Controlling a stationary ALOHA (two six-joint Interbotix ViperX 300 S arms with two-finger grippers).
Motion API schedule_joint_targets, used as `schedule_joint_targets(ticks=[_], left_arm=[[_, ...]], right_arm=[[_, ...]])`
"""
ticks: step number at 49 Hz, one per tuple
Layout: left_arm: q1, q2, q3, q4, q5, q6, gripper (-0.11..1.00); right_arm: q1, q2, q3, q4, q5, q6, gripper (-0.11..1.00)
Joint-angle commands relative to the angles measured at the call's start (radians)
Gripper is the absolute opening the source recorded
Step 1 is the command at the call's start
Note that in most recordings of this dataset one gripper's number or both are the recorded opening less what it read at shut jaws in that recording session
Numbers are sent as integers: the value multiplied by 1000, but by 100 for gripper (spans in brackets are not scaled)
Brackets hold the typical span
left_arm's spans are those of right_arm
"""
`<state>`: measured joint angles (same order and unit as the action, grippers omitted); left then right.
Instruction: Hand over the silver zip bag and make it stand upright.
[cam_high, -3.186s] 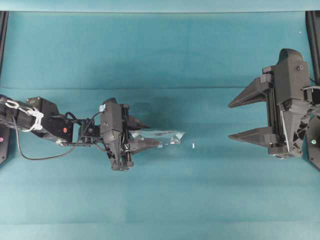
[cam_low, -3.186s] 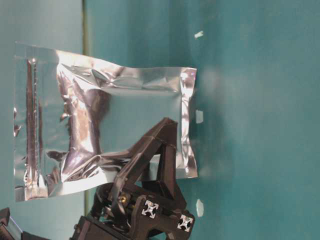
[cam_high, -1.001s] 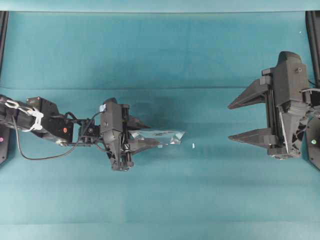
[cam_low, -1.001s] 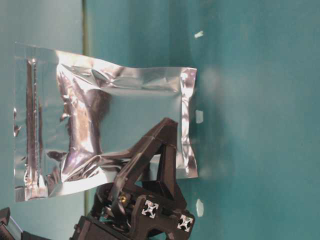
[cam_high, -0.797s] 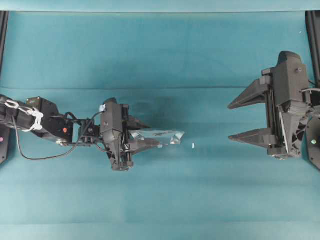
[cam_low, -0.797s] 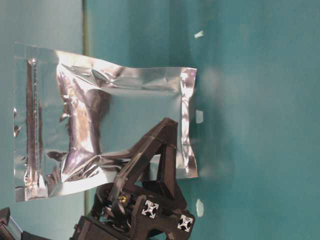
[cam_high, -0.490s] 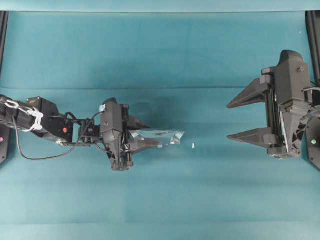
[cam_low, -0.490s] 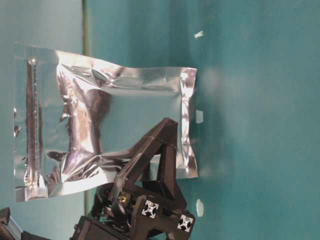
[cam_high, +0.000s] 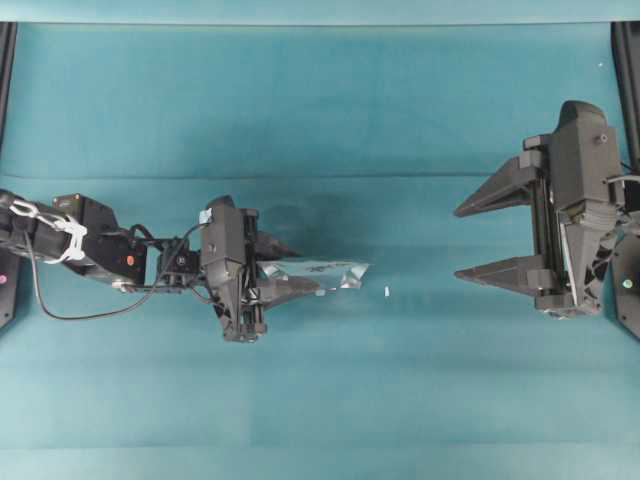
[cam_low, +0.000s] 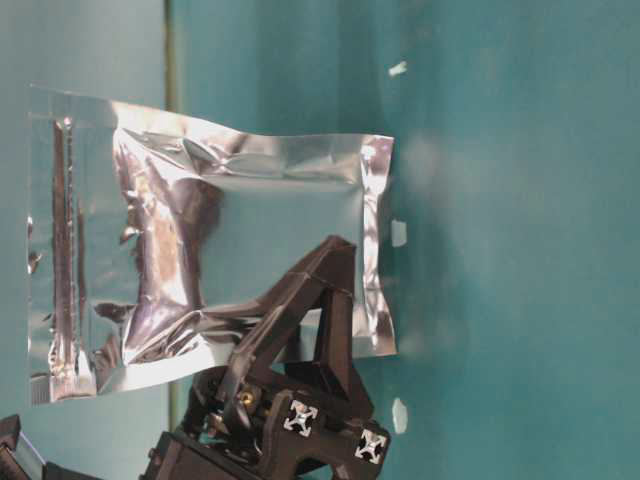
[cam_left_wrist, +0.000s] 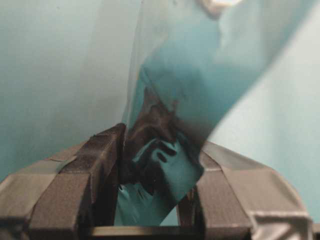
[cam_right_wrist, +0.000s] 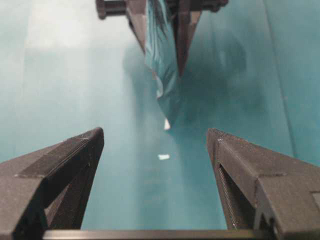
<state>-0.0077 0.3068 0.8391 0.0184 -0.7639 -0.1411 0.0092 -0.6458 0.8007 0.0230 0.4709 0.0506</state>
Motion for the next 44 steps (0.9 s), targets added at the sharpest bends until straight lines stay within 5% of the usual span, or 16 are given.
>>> schedule_joint_targets(ticks=[1,44], left_arm=[[-14,-8,-8,3,2,-3,34],[-12,-8,-8,3,0,-3,34]], right_arm=[[3,-11,-8,-2,-8,9,92],[3,-18,2,0,-9,9,92]])
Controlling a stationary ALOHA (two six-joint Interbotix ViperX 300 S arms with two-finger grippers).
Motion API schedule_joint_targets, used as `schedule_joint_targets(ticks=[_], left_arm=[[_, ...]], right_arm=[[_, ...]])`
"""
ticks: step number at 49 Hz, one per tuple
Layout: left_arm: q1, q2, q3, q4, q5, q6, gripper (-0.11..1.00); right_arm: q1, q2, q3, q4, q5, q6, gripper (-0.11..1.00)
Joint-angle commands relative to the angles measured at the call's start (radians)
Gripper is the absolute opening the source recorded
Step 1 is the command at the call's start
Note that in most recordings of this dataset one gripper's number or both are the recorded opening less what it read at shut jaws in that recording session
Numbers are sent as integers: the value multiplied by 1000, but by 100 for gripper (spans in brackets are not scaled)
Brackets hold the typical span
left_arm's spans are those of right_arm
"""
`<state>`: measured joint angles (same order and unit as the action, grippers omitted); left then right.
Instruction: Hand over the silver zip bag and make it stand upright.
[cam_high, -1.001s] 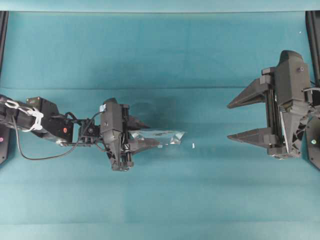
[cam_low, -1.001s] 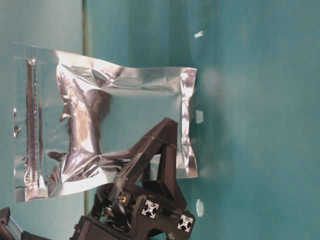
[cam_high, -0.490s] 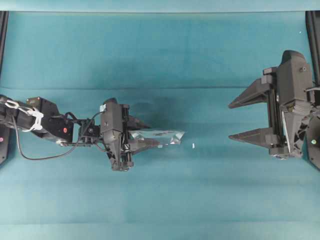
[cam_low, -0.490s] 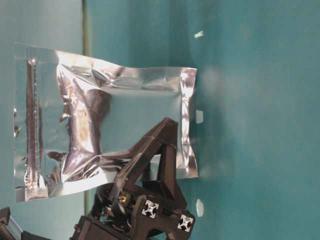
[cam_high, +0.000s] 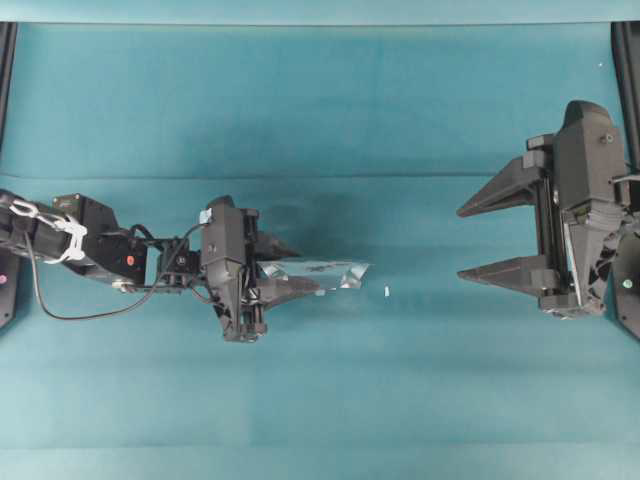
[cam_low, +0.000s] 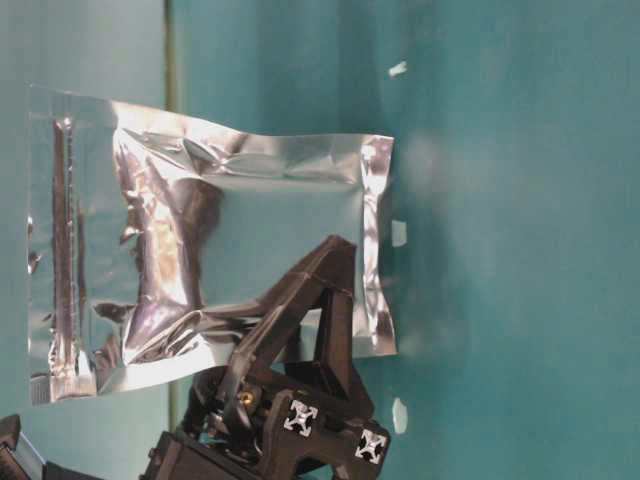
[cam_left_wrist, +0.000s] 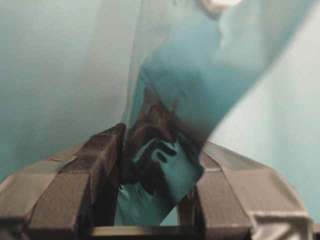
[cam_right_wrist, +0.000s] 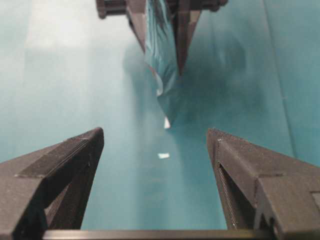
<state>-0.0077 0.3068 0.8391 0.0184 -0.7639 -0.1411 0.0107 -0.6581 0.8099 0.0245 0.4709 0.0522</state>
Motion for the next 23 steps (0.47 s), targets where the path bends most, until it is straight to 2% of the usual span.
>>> schedule_joint_targets(ticks=[1,23], left_arm=[[-12,-9,-8,3,0,-3,34],[-12,-12,-8,3,0,2,34]], right_arm=[[2,-6,-8,-2,-9,8,92],[2,-8,0,3,-9,9,92]])
